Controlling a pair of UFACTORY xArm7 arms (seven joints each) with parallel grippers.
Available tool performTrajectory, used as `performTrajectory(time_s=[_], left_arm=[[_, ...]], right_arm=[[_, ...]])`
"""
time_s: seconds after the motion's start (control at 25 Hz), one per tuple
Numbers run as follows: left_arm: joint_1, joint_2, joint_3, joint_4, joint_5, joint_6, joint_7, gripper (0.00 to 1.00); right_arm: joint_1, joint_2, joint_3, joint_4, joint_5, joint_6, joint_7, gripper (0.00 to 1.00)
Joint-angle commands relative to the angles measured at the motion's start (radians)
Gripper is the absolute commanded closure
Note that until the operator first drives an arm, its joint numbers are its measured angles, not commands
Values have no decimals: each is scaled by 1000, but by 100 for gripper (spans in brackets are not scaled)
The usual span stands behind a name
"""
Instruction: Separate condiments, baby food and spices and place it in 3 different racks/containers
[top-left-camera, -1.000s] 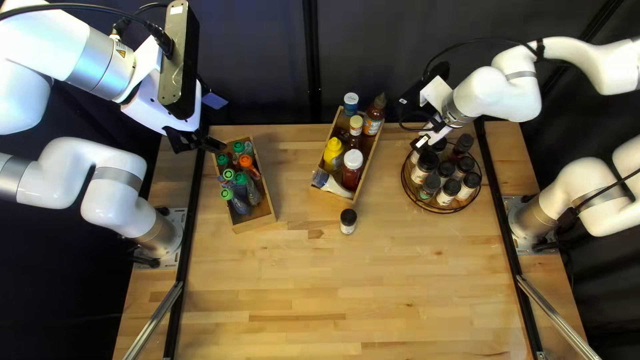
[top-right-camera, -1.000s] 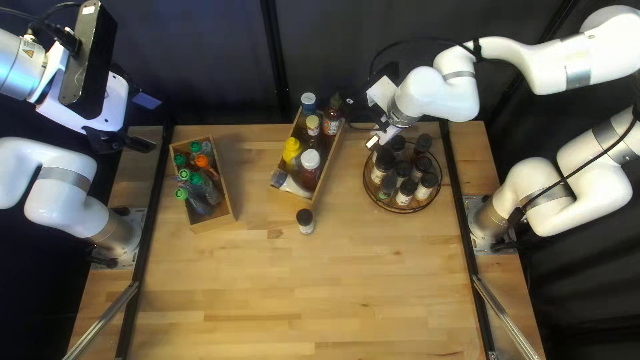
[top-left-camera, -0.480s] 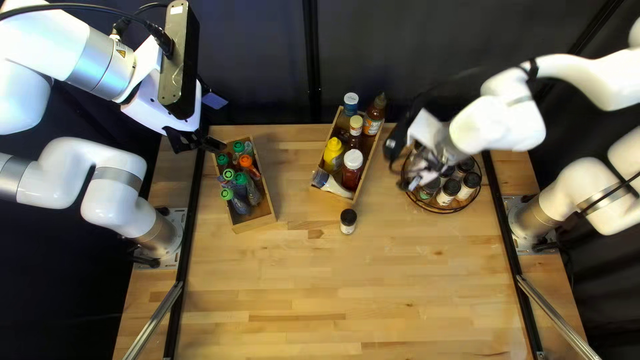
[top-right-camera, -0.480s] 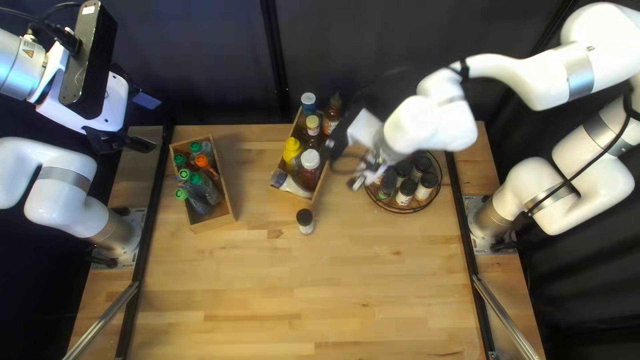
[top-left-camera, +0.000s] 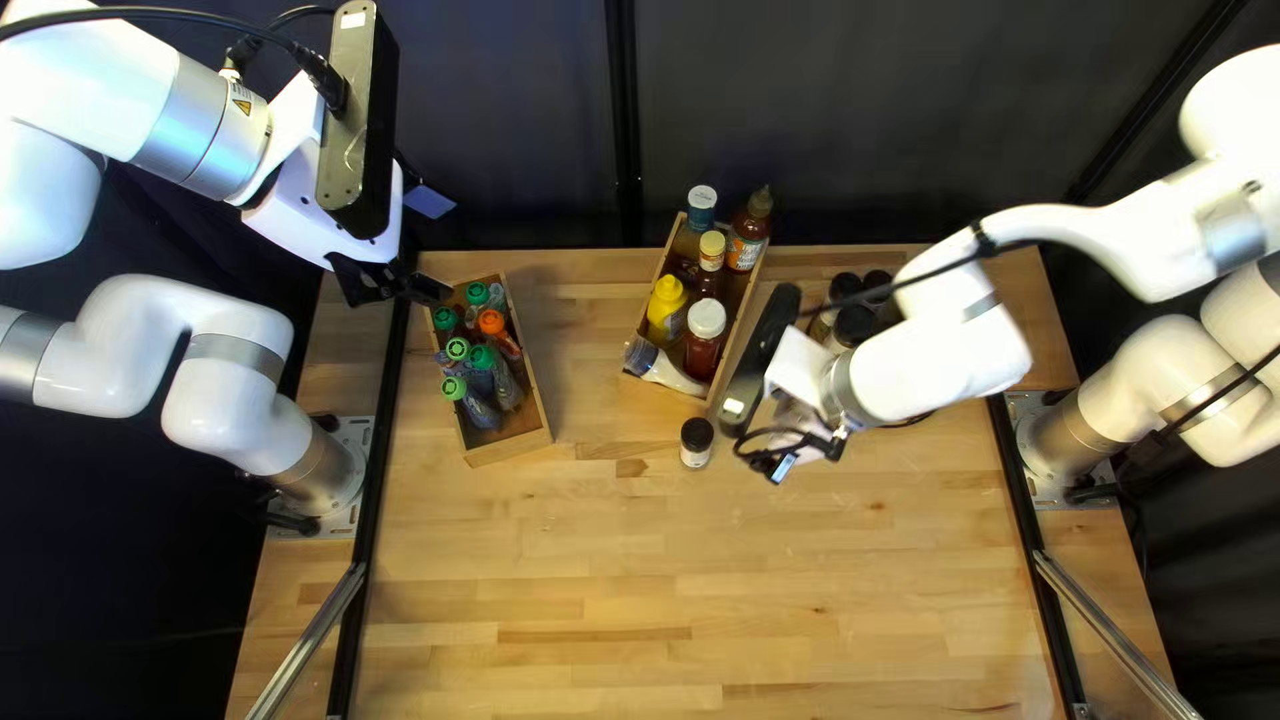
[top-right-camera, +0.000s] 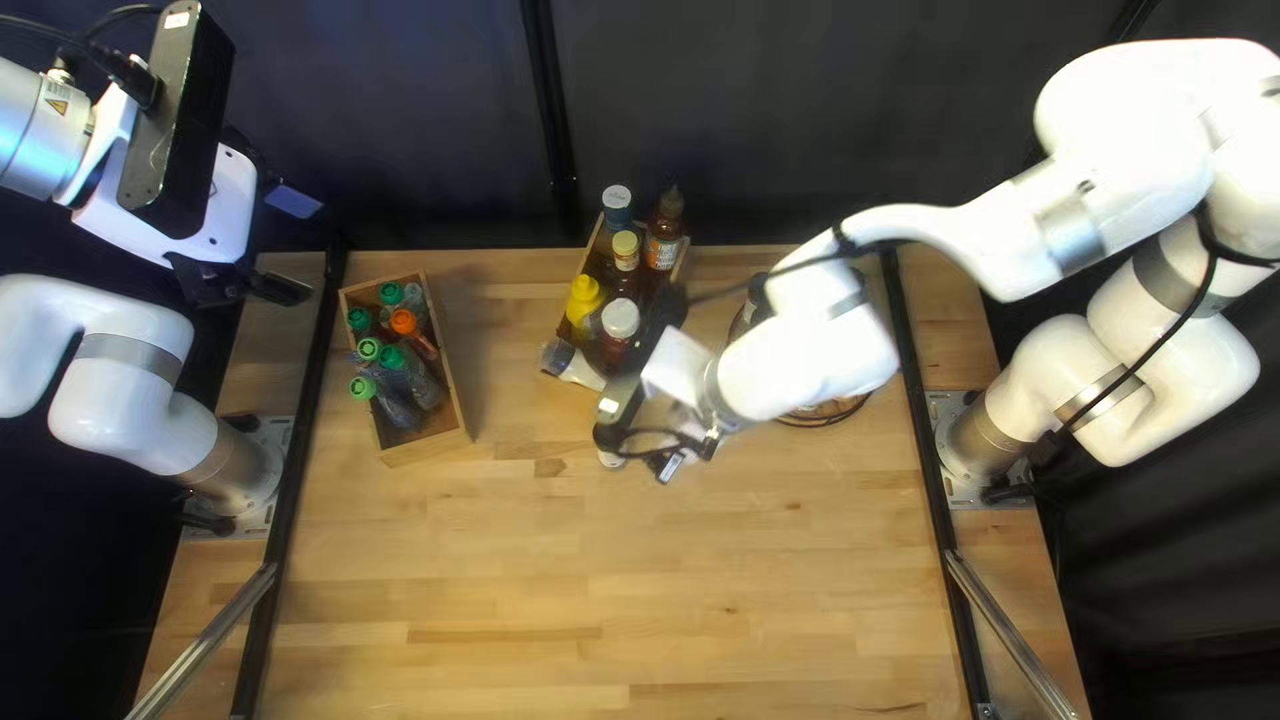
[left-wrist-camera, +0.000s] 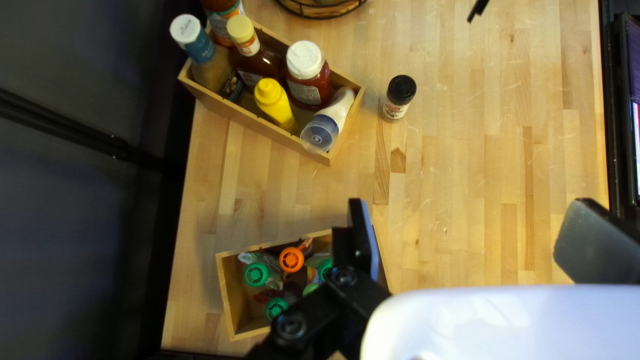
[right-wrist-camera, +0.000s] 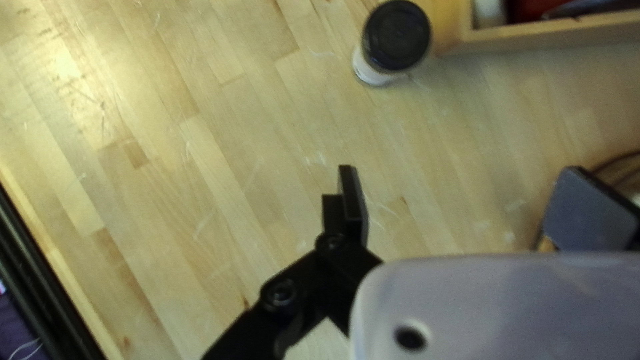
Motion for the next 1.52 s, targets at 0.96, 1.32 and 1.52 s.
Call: performTrajectory(time_s=[0.96, 1.32, 1.52], left_arm=[[0, 0, 0, 0, 0, 0, 0, 0], [0, 0, 0, 0, 0, 0, 0, 0], [0, 0, 0, 0, 0, 0, 0, 0]], right_arm=[[-138, 351, 30, 161, 209, -215, -232, 100], [-83, 119, 43, 97, 99, -30, -136, 100], [-104, -163, 67, 20, 66, 183, -151, 100]])
